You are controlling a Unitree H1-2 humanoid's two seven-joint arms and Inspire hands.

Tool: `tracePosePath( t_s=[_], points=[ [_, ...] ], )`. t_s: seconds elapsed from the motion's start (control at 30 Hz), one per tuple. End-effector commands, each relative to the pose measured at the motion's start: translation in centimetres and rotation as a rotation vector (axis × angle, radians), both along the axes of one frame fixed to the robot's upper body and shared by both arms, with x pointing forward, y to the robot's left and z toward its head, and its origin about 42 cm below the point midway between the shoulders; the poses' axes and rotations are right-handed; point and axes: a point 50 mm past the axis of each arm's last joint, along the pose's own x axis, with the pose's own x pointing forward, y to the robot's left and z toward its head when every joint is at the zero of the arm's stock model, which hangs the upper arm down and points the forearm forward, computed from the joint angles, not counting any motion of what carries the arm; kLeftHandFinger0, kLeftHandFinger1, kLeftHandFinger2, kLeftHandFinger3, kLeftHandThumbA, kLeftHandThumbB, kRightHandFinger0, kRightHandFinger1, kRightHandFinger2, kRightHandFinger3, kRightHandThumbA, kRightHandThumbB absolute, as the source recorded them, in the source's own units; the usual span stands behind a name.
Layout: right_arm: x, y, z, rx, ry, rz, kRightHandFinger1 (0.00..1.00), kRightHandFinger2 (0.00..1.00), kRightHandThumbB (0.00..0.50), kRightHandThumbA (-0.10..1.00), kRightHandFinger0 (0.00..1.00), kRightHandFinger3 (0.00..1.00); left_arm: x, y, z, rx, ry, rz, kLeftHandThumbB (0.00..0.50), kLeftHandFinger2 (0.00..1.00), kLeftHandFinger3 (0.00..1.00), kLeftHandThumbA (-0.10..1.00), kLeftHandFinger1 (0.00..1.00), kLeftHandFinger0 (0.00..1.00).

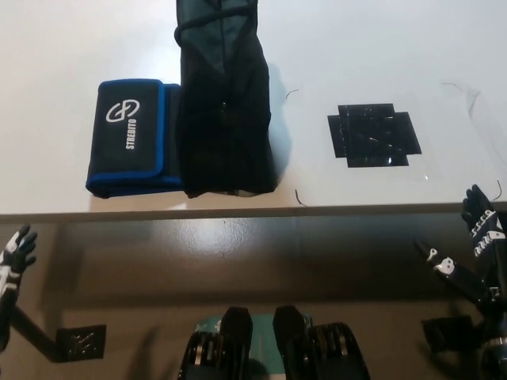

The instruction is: Use both hands to pick up the lunch bag on the right hand side and smoothly move it near the note book on the left hand side

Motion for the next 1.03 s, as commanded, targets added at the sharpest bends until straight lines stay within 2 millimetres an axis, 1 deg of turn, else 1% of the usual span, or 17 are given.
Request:
tracePosePath(
  t_s=[0.0, 0.1, 0.13, 0.2, 0.27, 0.4, 0.47, 0.53, 0.7, 0.77, 0.87, 1.0],
  points=[
    [-0.1, -0.3, 0.7, 0.0, -0.096, 0.034, 1.0, 1.0, 0.208, 1.0, 1.0, 1.0, -1.3, 1.3, 0.8, -0.011, -0.194, 0.046, 0.184, 1.0, 1.0, 1.0, 1.0, 1.0],
    [0.1, 0.0, 0.1, -0.006, -0.069, 0.051, 1.0, 1.0, 0.21, 1.0, 1.0, 1.0, -1.7, 1.4, 0.0, 0.0, -0.161, 0.06, 0.185, 1.0, 1.0, 1.0, 1.0, 1.0],
    [0.2, 0.0, -0.4, -0.002, -0.053, 0.054, 1.0, 1.0, 0.196, 1.0, 1.0, 1.0, -1.8, 1.5, -0.2, 0.006, -0.155, 0.065, 0.194, 1.0, 1.0, 1.0, 1.0, 1.0],
    [0.3, 0.1, -0.8, 0.005, -0.036, 0.061, 1.0, 1.0, 0.193, 1.0, 1.0, 1.0, -2.0, 1.5, -0.4, 0.01, -0.148, 0.074, 0.209, 1.0, 1.0, 1.0, 1.0, 1.0],
    [0.5, 0.1, -0.9, 0.015, -0.031, 0.062, 1.0, 1.0, 0.203, 1.0, 1.0, 1.0, -2.0, 1.6, -0.5, 0.027, -0.145, 0.082, 0.2, 1.0, 1.0, 1.0, 1.0, 1.0],
    [0.7, 0.0, -0.9, 0.021, -0.032, 0.064, 1.0, 1.0, 0.213, 1.0, 1.0, 1.0, -1.7, 1.5, -0.2, 0.029, -0.152, 0.076, 0.197, 1.0, 1.0, 1.0, 1.0, 1.0],
    [0.4, 0.2, -0.8, 0.031, -0.038, 0.073, 1.0, 1.0, 0.209, 1.0, 1.0, 1.0, -2.0, 1.6, -0.3, 0.021, -0.149, 0.074, 0.211, 1.0, 1.0, 1.0, 1.0, 1.0],
    [0.3, 0.4, -0.8, 0.036, -0.042, 0.081, 1.0, 1.0, 0.216, 1.0, 1.0, 1.0, -2.0, 1.6, -0.3, 0.017, -0.15, 0.072, 0.203, 1.0, 1.0, 1.0, 1.0, 1.0],
    [0.0, 0.4, -1.0, 0.049, -0.036, 0.086, 1.0, 1.0, 0.194, 1.0, 1.0, 1.0, -2.5, 1.7, -0.4, 0.022, -0.144, 0.075, 0.199, 1.0, 1.0, 1.0, 1.0, 1.0],
    [0.1, 0.4, -1.1, 0.06, -0.036, 0.084, 1.0, 1.0, 0.2, 1.0, 1.0, 1.0, -2.3, 1.7, -0.3, 0.027, -0.146, 0.074, 0.208, 1.0, 1.0, 1.0, 1.0, 1.0],
    [0.4, 0.4, -1.1, 0.076, -0.037, 0.088, 1.0, 1.0, 0.191, 1.0, 1.0, 1.0, -2.1, 1.8, -0.3, 0.004, -0.15, 0.07, 0.195, 1.0, 1.0, 1.0, 1.0, 1.0],
    [0.4, 0.3, -1.0, 0.082, -0.039, 0.088, 1.0, 1.0, 0.197, 1.0, 1.0, 1.0, -2.1, 1.8, -0.3, -0.004, -0.15, 0.068, 0.193, 1.0, 1.0, 1.0, 1.0, 1.0]
  ],
)
